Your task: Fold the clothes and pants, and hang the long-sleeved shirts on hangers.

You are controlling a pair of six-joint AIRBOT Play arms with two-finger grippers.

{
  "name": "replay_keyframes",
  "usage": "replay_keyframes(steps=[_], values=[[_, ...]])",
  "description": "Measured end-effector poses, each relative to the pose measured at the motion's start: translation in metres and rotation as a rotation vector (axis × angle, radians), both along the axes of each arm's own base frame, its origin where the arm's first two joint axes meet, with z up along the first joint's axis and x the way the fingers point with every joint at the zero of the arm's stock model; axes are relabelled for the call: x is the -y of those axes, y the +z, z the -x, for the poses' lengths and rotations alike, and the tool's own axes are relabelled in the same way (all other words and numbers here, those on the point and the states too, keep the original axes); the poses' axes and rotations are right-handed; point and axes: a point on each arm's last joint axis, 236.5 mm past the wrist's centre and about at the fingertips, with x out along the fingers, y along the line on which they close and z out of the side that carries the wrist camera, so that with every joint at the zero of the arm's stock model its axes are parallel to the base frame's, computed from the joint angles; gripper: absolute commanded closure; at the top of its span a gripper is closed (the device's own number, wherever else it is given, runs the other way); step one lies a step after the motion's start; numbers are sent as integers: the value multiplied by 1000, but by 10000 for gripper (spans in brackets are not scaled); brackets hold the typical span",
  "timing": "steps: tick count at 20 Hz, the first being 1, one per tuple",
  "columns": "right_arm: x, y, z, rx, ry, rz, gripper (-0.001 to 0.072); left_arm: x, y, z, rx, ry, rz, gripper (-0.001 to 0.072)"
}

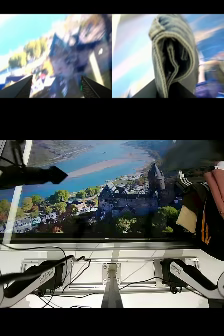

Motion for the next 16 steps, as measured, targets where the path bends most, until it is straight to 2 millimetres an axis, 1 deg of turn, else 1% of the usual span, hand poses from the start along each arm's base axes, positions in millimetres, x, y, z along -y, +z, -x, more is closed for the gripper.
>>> replay_keyframes(steps=[1,2,3,4,5,6,7,8,9,10,12,13,14,15,16], values=[[28,16,24,16,-121,-24,674,2,15,3,37,2,13,26],[52,27,51,24,-239,-49,674,4,28,7,68,1,24,26],[71,33,76,23,-339,-71,657,5,39,9,95,3,32,26],[85,38,101,26,-430,-94,514,6,46,12,112,3,37,26],[95,39,121,18,-502,-114,279,7,51,14,125,2,42,26],[103,39,141,7,-568,-129,100,7,55,16,136,2,46,26],[108,36,156,-11,-619,-145,75,8,58,17,143,2,49,26],[114,32,169,-31,-668,-156,75,8,60,18,148,2,50,26],[116,30,177,-45,-696,-165,81,8,62,18,151,2,50,26],[116,27,183,-60,-713,-174,121,8,63,19,154,1,53,26],[117,22,189,-86,-720,-176,268,9,64,19,157,1,54,26],[115,20,189,-102,-699,-166,357,9,65,19,158,2,55,26],[113,19,186,-113,-666,-155,494,9,65,20,159,2,56,26],[108,17,181,-125,-622,-146,646,9,65,20,159,2,56,26],[101,16,175,-130,-568,-140,674,9,65,20,160,2,56,26]])
